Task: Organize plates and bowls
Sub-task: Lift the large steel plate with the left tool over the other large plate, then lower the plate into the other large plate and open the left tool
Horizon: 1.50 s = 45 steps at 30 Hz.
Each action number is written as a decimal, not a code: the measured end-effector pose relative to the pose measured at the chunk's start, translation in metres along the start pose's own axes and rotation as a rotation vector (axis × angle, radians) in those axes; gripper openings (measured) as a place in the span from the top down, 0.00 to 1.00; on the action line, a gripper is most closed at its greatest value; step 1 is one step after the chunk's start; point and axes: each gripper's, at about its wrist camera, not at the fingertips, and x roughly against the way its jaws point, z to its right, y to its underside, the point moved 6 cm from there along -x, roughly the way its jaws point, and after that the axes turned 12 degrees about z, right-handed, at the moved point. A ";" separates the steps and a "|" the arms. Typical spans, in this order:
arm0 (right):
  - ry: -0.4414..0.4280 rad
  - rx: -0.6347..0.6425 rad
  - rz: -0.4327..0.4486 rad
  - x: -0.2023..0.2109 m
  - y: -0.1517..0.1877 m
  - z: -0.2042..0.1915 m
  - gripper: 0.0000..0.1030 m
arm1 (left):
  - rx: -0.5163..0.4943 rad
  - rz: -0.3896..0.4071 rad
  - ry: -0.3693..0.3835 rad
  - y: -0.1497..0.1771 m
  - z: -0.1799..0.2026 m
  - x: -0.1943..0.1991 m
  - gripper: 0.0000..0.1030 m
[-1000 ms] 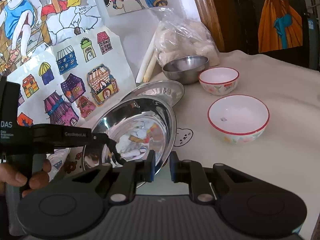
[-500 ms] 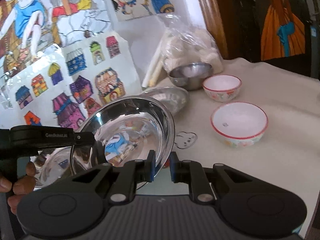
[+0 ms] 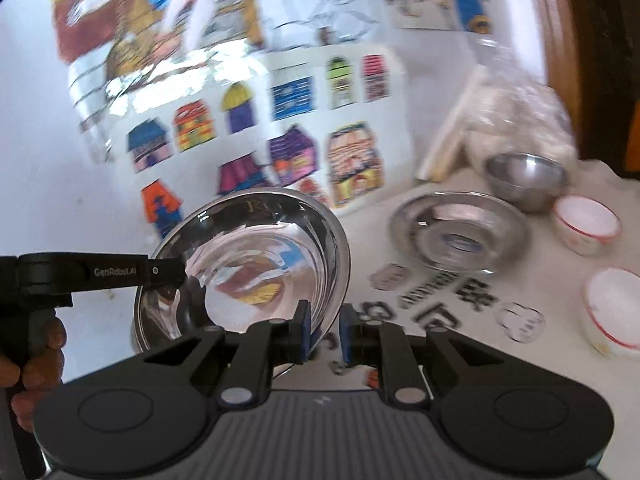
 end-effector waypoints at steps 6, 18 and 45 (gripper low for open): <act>-0.022 0.070 -0.028 -0.020 0.002 -0.027 0.83 | -0.007 -0.013 -0.050 0.004 -0.026 -0.006 0.85; -0.012 0.137 -0.084 -0.054 0.001 -0.047 0.83 | 0.012 -0.064 -0.092 0.018 -0.051 -0.017 0.85; -0.009 0.172 -0.069 -0.057 0.004 -0.048 0.68 | -0.053 -0.054 -0.127 0.017 -0.043 -0.023 0.68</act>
